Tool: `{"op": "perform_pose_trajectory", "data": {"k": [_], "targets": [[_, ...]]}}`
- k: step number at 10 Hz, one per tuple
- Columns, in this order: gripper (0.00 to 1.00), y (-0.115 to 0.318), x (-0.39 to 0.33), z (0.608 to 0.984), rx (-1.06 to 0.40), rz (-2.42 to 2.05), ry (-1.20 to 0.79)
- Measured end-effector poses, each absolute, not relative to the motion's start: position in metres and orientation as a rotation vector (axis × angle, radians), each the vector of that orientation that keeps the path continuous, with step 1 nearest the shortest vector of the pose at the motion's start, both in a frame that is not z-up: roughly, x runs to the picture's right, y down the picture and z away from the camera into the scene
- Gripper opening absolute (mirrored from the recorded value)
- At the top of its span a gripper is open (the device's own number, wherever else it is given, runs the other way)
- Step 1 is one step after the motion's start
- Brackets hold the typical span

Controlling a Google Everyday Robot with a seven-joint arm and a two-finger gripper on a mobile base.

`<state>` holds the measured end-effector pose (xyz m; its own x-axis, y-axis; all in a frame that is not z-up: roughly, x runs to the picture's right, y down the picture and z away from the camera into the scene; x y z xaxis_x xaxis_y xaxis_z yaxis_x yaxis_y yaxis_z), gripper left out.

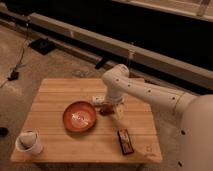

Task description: Place the pepper in the ceramic bowl

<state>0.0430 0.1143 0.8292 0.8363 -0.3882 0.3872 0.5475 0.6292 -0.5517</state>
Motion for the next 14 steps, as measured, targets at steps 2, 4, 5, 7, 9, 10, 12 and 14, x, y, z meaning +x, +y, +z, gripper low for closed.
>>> {"op": "perform_pose_trajectory", "data": {"k": [2, 4, 5, 7, 9, 10, 12, 14], "targets": [[0.80, 0.119, 0.044, 0.834, -0.733, -0.547, -0.240], [0.80, 0.129, 0.049, 0.847, -0.765, -0.545, -0.235], [0.80, 0.131, 0.050, 0.851, -0.773, -0.545, -0.233], [0.80, 0.132, 0.049, 0.860, -0.783, -0.545, -0.228], [0.80, 0.133, 0.053, 0.869, -0.788, -0.536, -0.219], [0.80, 0.134, 0.053, 0.874, -0.790, -0.530, -0.214], [0.80, 0.132, 0.054, 0.880, -0.783, -0.518, -0.197], [0.80, 0.132, 0.056, 0.888, -0.781, -0.507, -0.171]]}}
